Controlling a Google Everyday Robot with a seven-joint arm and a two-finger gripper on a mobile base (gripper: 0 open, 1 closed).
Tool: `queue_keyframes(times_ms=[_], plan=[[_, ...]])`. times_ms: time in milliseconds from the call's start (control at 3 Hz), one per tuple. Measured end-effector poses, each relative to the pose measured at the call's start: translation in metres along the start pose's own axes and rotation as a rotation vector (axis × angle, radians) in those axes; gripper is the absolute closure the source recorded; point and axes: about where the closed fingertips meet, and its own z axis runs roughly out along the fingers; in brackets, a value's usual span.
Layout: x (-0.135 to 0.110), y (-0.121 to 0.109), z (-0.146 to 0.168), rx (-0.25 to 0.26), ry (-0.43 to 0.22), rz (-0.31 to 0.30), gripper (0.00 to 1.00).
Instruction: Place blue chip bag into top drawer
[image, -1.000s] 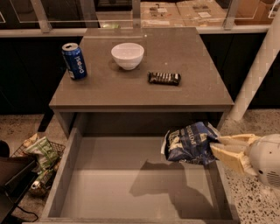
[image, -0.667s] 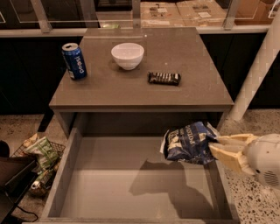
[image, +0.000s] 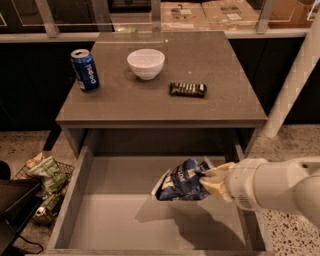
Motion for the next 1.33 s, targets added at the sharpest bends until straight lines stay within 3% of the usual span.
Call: queue_keyframes(times_ms=[333,1333], plan=[[0.0050,0.0043,0.0078,-0.012,0.019,-0.006,0.84],[0.0063,0.0043,0.0080,-0.012,0.023,-0.005,0.15]])
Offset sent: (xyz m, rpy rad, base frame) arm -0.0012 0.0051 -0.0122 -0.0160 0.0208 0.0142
